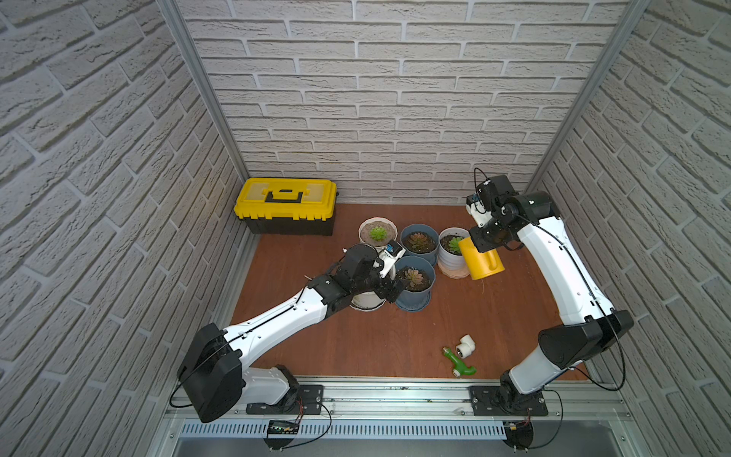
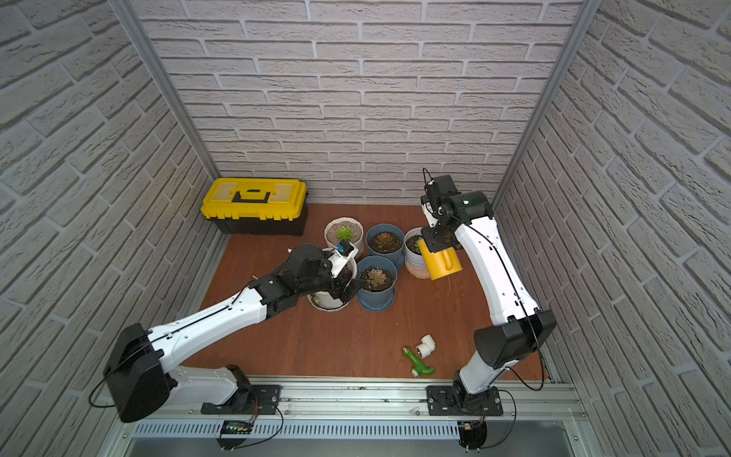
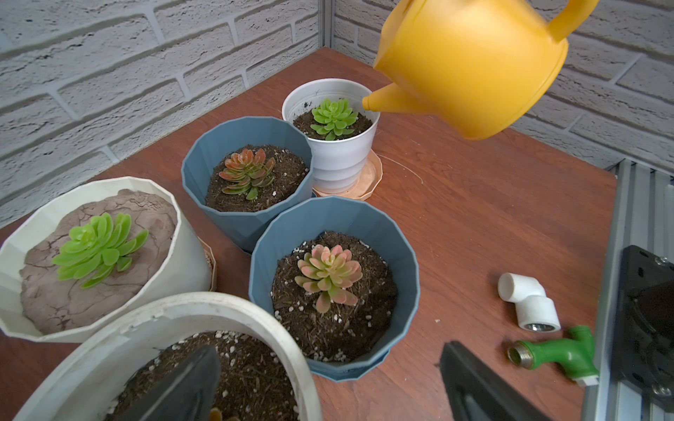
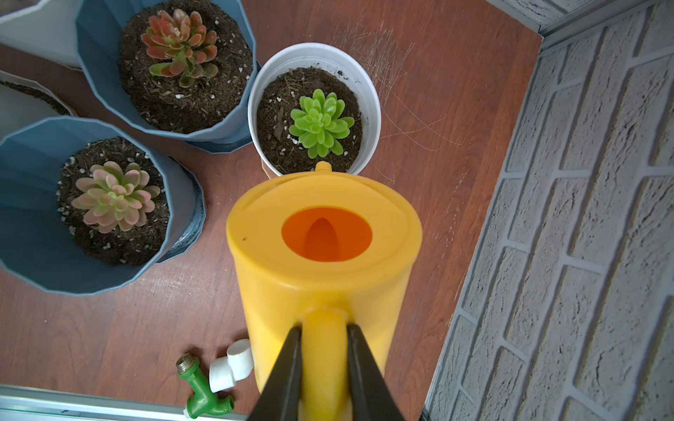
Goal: Water the succulent around the soil edge
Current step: Water the soil of the potted plant with water.
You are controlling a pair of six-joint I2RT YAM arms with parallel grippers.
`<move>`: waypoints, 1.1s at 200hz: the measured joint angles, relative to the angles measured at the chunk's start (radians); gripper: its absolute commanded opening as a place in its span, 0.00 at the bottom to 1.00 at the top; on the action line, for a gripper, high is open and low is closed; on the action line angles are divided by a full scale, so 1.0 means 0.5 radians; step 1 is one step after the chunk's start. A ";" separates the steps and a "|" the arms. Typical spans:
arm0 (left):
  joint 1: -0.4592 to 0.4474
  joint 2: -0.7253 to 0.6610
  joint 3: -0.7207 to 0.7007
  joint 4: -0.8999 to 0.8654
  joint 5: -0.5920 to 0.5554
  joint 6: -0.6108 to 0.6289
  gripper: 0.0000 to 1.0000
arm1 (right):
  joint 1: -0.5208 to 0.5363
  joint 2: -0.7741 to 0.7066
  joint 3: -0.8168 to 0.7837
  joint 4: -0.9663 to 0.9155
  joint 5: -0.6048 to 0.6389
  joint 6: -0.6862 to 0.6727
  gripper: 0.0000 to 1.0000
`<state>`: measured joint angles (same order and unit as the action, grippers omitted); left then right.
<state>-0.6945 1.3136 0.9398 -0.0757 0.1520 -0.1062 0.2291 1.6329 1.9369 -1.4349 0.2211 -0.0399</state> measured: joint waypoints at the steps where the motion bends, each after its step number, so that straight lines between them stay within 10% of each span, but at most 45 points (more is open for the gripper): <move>1: 0.000 0.000 0.000 0.000 0.000 0.000 0.98 | 0.002 -0.001 0.000 -0.001 -0.001 0.001 0.03; 167: -0.005 -0.027 0.000 -0.001 -0.008 0.000 0.98 | 0.101 0.041 0.069 0.070 -0.096 0.050 0.03; 220: -0.007 -0.185 0.000 -0.009 -0.040 -0.047 0.99 | 0.107 -0.529 -0.605 0.682 -0.285 0.139 0.03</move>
<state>-0.6979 1.2213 0.9398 -0.0803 0.1318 -0.1295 0.2825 1.3682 1.6344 -1.0939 0.0788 0.0296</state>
